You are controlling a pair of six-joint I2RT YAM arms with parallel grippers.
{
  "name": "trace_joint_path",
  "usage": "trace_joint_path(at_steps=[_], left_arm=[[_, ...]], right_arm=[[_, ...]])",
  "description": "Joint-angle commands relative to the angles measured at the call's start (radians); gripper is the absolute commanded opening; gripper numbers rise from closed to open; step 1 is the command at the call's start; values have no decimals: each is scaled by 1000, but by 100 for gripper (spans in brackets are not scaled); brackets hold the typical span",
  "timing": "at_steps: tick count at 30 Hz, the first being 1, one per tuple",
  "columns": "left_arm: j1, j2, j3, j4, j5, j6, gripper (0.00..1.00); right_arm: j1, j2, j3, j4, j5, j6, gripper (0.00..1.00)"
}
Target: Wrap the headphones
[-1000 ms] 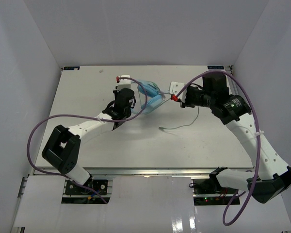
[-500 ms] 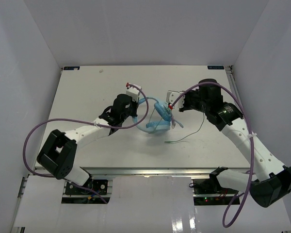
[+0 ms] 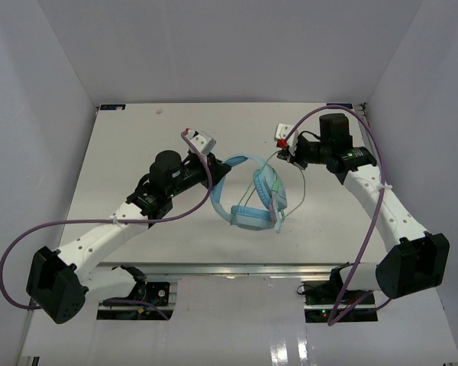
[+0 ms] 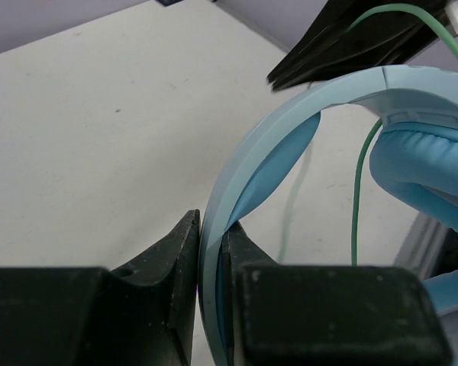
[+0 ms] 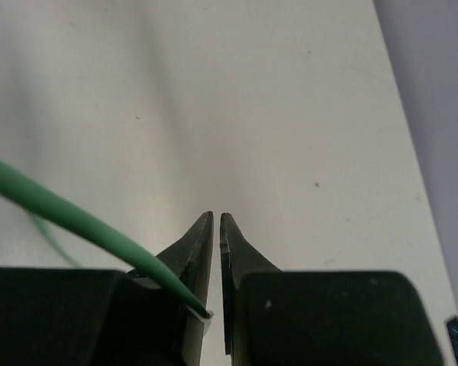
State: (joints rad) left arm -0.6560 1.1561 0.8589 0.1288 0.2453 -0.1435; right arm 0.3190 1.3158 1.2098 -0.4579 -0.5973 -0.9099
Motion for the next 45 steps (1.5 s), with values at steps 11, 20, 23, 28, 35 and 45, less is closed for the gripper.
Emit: trace_joint_path(at_steps=[11, 20, 23, 28, 35, 45], left_arm=[[-1, -39, 305, -16, -64, -315, 0], [-2, -35, 435, -10, -362, -446, 0], [-1, -29, 442, 27, -439, -492, 0], [-2, 5, 477, 52, -474, -537, 0], [-1, 23, 534, 45, -652, -508, 0], [-2, 43, 466, 40, -990, -375, 0]], right_arm=[[8, 59, -196, 525, -762, 780, 52], [79, 22, -469, 1137, -716, 1209, 56], [104, 22, -492, 1221, -711, 1272, 56], [135, 42, -490, 1292, -695, 1334, 54], [137, -8, -556, 1220, -671, 1251, 35], [163, -129, -429, 644, -453, 832, 8]])
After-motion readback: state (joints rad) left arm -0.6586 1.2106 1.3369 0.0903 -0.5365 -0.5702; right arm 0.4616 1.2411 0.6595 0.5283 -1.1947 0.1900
